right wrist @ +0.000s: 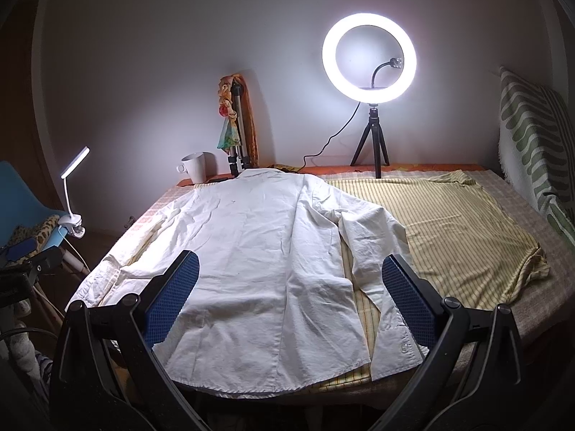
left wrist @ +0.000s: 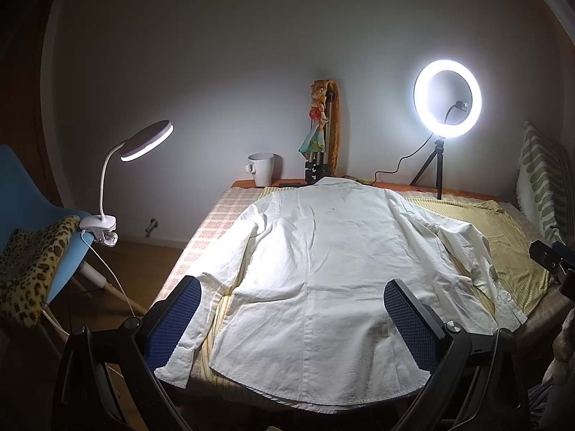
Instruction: Fold small clothes
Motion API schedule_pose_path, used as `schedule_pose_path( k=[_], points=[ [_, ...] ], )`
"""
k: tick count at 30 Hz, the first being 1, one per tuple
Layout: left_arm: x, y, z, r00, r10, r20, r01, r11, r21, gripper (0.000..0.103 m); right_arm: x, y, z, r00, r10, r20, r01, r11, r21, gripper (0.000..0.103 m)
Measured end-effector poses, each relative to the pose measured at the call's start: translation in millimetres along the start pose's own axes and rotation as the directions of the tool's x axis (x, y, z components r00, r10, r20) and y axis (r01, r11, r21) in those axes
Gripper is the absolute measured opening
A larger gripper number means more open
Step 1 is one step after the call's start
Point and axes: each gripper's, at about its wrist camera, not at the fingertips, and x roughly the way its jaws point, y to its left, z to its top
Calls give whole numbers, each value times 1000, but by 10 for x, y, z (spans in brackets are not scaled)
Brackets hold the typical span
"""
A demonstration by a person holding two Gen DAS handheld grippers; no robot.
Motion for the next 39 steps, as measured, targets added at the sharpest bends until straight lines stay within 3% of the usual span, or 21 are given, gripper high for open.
schedule_pose_path(
  k=[14, 21, 32, 39],
  points=[
    [8, 85, -29, 1000, 11, -23, -11, 1000, -4, 103, 13, 46, -10, 1000, 7, -5, -7, 1000, -3, 103],
    [36, 98, -44, 997, 4, -83, -7, 1000, -31, 103, 20, 55, -19, 1000, 8, -6, -8, 1000, -3, 103],
    [166, 297, -97, 995, 72, -71, -73, 997, -10, 103, 17, 161, -5, 1000, -2, 12, 3, 999, -51, 103],
    [408, 643, -29, 991, 22, -129, -23, 1000, -3, 98, 108, 284, 94, 996, 80, -47, -82, 995, -48, 103]
  ],
)
